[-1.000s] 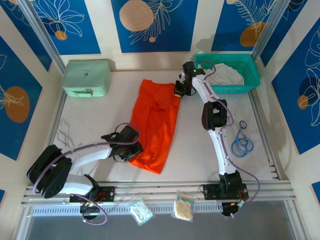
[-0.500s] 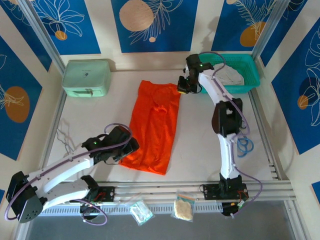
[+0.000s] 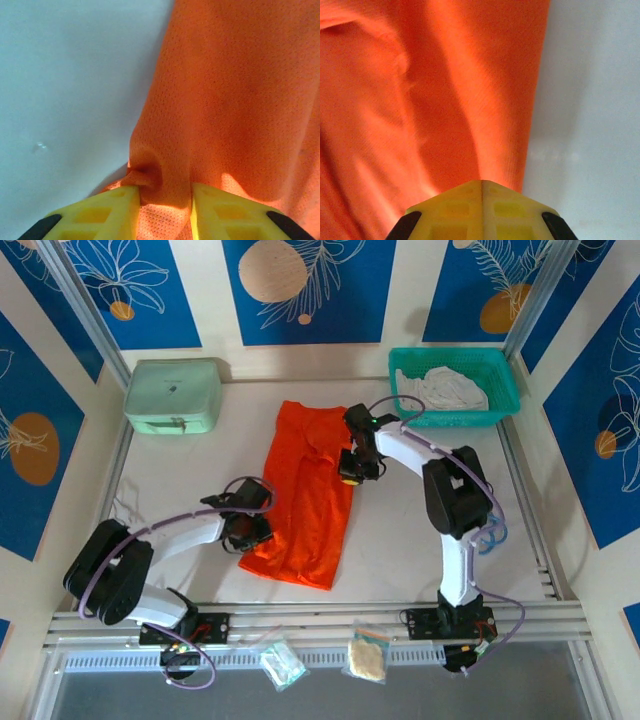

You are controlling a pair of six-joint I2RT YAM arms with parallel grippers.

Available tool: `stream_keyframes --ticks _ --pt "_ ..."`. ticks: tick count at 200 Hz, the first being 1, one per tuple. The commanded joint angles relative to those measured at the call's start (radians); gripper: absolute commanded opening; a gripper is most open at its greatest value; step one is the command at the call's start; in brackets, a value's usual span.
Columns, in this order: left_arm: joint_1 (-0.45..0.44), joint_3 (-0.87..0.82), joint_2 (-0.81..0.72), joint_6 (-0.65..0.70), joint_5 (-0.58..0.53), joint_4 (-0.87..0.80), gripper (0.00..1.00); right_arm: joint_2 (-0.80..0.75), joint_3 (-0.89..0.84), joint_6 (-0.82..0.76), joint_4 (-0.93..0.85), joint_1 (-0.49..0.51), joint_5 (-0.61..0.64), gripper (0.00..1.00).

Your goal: Fold and stack the t-shirts

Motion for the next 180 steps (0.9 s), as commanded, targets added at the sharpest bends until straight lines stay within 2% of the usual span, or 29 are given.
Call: stream_keyframes --ticks 1,61,93,114,132,143,154,166,180 --pt "-0.026 -0.048 -0.01 -0.024 0.029 0.067 0.32 0.06 0.092 0.017 0.014 -0.007 0.04 0.0" --pt "-0.129 -0.135 -0.04 -0.18 -0.017 0.095 0.32 0.242 0.277 -0.038 -0.058 -0.055 0.099 0.0" --pt "-0.15 -0.117 -0.085 -0.207 -0.064 0.038 0.33 0.243 0.295 -0.08 -0.053 -0.079 0.08 0.0" --pt "-0.152 -0.068 -0.133 -0.181 -0.132 -0.039 0.37 0.206 0.291 -0.127 -0.04 -0.08 0.046 0.0" --pt "-0.152 0.021 -0.172 -0.107 -0.234 -0.132 0.46 0.12 0.266 -0.18 -0.016 -0.07 0.033 0.0" --pt "-0.153 0.09 -0.195 -0.018 -0.304 -0.159 0.5 0.041 0.243 -0.216 0.001 -0.057 0.032 0.0" --pt "-0.153 0.153 -0.223 0.109 -0.365 -0.138 0.52 -0.049 0.214 -0.255 0.017 -0.041 0.045 0.0" --pt "-0.153 0.204 -0.26 0.281 -0.416 -0.072 0.6 -0.171 0.177 -0.301 0.034 -0.018 0.065 0.07" --pt "-0.153 0.252 -0.305 0.479 -0.461 0.008 0.76 -0.32 0.117 -0.369 0.064 0.012 0.077 0.14"
